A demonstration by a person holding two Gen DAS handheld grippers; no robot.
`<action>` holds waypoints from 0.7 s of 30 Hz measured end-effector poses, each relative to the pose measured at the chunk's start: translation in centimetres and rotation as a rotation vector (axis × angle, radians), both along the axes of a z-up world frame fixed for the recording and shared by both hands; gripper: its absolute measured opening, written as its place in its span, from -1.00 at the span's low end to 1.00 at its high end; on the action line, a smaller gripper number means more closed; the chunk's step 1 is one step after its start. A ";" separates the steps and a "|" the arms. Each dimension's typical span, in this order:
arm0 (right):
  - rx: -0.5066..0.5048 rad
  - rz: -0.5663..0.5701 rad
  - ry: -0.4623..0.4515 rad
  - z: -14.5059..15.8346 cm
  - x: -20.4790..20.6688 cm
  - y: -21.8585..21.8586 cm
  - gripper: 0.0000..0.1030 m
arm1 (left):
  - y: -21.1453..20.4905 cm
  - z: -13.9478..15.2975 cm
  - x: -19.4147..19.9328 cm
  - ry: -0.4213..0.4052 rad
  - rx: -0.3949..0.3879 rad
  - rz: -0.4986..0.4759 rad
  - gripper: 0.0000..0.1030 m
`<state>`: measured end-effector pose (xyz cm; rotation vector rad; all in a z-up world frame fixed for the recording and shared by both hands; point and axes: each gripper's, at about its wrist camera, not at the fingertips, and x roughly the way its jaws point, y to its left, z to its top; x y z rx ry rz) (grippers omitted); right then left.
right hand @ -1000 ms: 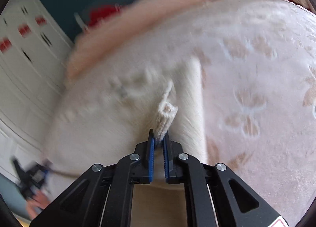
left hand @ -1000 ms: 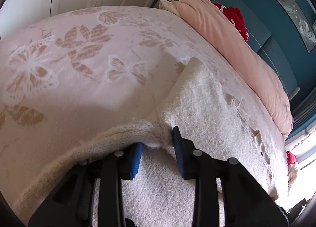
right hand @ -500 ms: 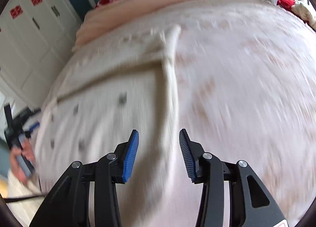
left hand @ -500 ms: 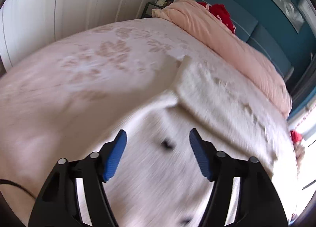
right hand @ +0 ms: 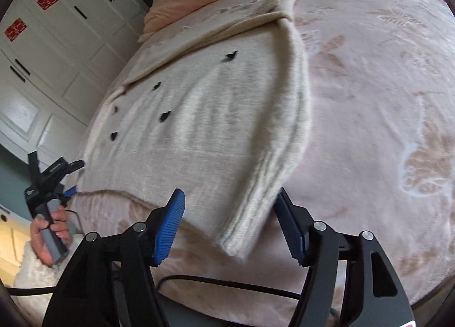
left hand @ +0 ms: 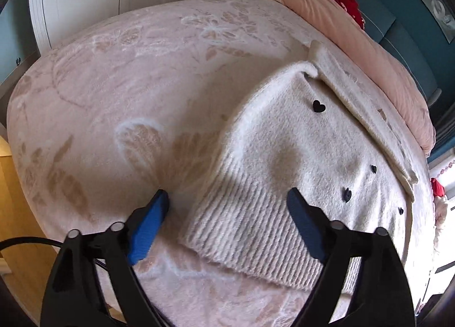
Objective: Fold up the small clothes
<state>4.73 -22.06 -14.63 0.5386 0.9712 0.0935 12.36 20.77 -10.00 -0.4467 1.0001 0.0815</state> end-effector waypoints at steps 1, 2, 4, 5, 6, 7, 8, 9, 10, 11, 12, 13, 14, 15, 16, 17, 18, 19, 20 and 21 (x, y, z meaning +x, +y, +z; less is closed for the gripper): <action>0.009 0.006 -0.002 -0.2 0.2 0.4 0.25 | -0.1 -0.1 0.1 -0.003 -0.007 0.007 0.76; 0.007 0.006 -0.003 -0.3 0.4 0.8 0.25 | -0.1 -0.2 0.2 0.001 -0.006 0.018 0.77; 0.007 -0.005 -0.016 -0.6 0.6 1.2 0.24 | -1.0 -0.3 1.0 0.019 0.014 -0.001 0.81; 0.013 -0.011 -0.023 -0.5 0.6 1.2 0.03 | -1.4 -0.3 1.4 0.028 0.023 -0.032 0.80; 0.022 -0.019 -0.026 -0.5 0.6 1.1 -0.22 | -1.7 -0.3 1.7 0.034 0.021 -0.050 0.68; 0.038 -0.028 -0.015 -0.6 0.8 0.8 -0.79 | -2.0 -0.2 1.9 0.039 0.027 -0.063 0.52; 0.076 -0.031 -0.001 -0.7 1.1 0.4 -0.78 | -2.2 0.0 2.1 0.044 0.043 -0.065 0.03; 0.100 -0.050 -0.010 -0.4 1.1 -0.1 -0.79 | -2.4 0.3 2.2 0.052 0.042 -0.081 -0.50; 0.099 -0.059 -0.030 0.3 0.9 -0.5 -0.80 | -2.3 0.6 2.2 0.071 0.015 -0.093 -0.70; 0.088 -0.062 -0.053 1.2 0.7 -0.8 -0.81 | -1.9 1.1 1.9 0.080 -0.028 -0.092 -0.79; 0.082 -0.066 -0.076 2.3 0.4 -1.3 -0.81 | -1.7 1.8 1.4 0.068 -0.049 -0.086 -0.80; 0.087 -0.074 -0.107 4.0 -0.1 -2.1 -0.82 | -1.6 2.5 0.9 0.053 -0.064 -0.091 -0.81; 0.080 -0.078 -0.126 5.2 -0.6 -2.6 -0.83 | -1.6 3.7 -0.1 0.035 -0.082 -0.106 -0.82; 0.064 -0.083 -0.142 6.4 -1.2 -3.3 -0.84 | -1.8 4.6 -0.9 0.024 -0.091 -0.118 -0.83; 0.044 -0.085 -0.159 7.7 -2.2 -4.0 -0.86 | -2.0 5.4 -1.9 0.014 -0.102 -0.134 -0.83; 0.025 -0.089 -0.166 8.6 -2.9 -4.7 -0.86 | -2.3 6.0 -2.9 0.007 -0.111 -0.154 -0.83; 0.007 -0.092 -0.167 9.3 -3.9 -5.4 -0.86 | -2.8 6.6 -4.2 0.009 -0.116 -0.178 -0.83; -0.016 -0.093 -0.162 9.8 -5.1 -6.0 -0.86 | -3.3 7.0 -5.4 0.012 -0.123 -0.194 -0.83; -0.032 -0.093 -0.153 9.9 -6.2 -6.2 -0.86 | -3.7 7.1 -6.6 0.017 -0.131 -0.211 -0.84; -0.041 -0.092 -0.141 9.9 -7.2 -6.5 -0.86 | -4.2 7.1 -8.5 0.030 -0.132 -0.231 -0.84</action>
